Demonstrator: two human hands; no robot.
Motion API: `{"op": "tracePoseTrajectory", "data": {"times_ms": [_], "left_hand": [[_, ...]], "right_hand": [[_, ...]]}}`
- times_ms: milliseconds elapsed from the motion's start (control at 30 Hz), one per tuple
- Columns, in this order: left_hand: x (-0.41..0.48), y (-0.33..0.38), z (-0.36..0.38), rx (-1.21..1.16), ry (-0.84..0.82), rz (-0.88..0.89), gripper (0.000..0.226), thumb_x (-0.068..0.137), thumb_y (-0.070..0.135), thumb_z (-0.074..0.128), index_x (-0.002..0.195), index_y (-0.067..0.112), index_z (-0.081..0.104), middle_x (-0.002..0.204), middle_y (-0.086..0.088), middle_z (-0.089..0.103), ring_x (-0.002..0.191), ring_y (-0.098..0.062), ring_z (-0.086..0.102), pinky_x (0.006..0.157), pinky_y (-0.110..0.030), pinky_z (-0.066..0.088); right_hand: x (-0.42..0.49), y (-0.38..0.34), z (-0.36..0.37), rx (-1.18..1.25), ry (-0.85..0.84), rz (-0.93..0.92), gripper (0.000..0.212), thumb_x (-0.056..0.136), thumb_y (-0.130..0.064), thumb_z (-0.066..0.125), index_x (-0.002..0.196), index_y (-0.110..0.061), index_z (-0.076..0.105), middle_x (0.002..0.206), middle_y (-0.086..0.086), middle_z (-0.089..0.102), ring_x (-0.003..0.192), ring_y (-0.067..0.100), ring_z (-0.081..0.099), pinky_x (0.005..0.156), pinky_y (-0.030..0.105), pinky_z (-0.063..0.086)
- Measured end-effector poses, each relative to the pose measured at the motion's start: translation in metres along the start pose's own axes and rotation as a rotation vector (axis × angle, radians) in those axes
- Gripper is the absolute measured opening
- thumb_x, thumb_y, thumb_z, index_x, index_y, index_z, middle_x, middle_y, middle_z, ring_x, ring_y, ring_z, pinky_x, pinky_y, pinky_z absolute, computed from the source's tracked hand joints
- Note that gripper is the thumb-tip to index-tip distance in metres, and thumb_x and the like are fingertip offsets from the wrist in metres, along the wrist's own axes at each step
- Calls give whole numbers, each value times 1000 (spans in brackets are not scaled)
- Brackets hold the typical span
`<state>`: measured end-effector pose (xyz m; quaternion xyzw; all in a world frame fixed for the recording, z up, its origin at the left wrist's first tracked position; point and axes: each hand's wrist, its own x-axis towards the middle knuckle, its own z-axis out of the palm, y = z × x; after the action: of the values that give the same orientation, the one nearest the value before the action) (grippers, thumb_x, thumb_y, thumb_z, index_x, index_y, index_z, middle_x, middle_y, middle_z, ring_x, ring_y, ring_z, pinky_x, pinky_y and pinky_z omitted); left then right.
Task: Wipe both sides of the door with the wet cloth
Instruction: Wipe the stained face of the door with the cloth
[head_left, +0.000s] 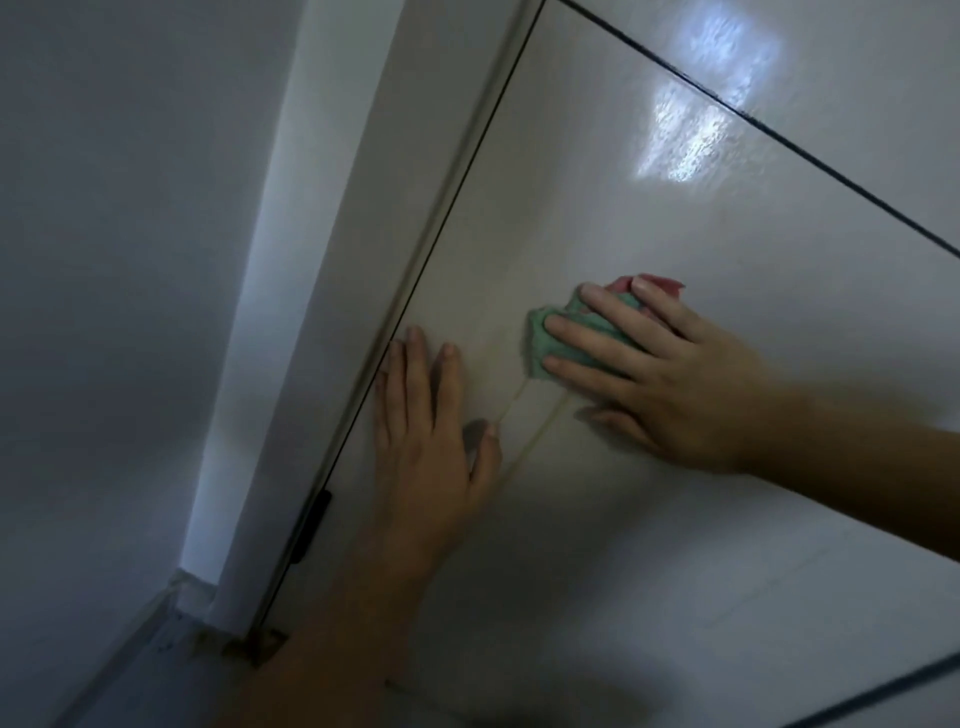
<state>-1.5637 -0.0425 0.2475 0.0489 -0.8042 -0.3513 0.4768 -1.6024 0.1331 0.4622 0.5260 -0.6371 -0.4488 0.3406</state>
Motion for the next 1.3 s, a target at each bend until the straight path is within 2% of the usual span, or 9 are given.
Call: {"op": "tracePoseTrajectory", "data": {"times_ms": [200,367,433,567,767,933,1133,1200,1300], "left_hand": [[-6,-1,4,6,26,2,73,97,36,45,161,8,22,170,-22,6,158,-38,4,127,-54,13],[-6,6,7,52,10,20,69,96,39,44,160,18,27,168,-27,5,155,-45,5,122,-66,15],[-5,13,9,76,1,29,69,94,40,45,160,22,30,169,-25,4,156,-45,3,120,-69,14],[-5,27,21,85,-11,46,70,95,41,45,160,19,32,168,-26,3,155,-48,1,119,-72,12],[-7,26,25,103,13,41,68,96,41,45,158,17,33,167,-30,9,154,-51,6,117,-74,15],[-5,31,25,74,23,-1,70,94,42,45,158,17,33,166,-32,11,154,-50,7,118,-73,13],[-11,44,30,122,-41,142,70,92,39,47,156,15,39,167,-28,10,155,-48,7,120,-71,11],[-17,52,32,131,-78,190,68,92,38,48,156,16,40,168,-27,10,155,-47,7,120,-71,11],[-20,71,37,147,-113,302,68,92,35,49,156,17,38,167,-27,12,156,-45,7,121,-70,11]], "right_hand": [[86,-6,-2,0,132,106,60,106,-46,35,159,-18,31,168,9,20,155,39,14,125,57,8],[-24,-49,20,47,20,175,62,104,-44,44,160,-21,30,169,6,20,156,36,14,126,54,11],[-46,-39,22,19,53,297,62,104,-44,46,160,-23,28,168,6,19,155,37,15,126,53,10],[-15,2,10,23,231,783,63,106,-46,40,161,-19,26,167,14,13,153,46,14,125,56,3],[-40,-55,28,94,113,456,62,105,-46,44,160,-22,27,168,7,14,155,39,11,125,56,7],[24,7,3,87,359,831,59,105,-44,40,158,-18,36,165,15,27,152,46,20,125,57,8],[-69,-89,45,187,168,689,60,107,-48,37,161,-25,24,169,6,10,156,36,4,125,55,5],[-125,-92,62,167,151,858,59,108,-49,31,160,-23,21,169,8,8,156,36,0,126,54,1],[-159,-77,72,199,257,1324,62,107,-44,31,157,-10,21,164,25,14,151,49,5,124,62,3]]}}
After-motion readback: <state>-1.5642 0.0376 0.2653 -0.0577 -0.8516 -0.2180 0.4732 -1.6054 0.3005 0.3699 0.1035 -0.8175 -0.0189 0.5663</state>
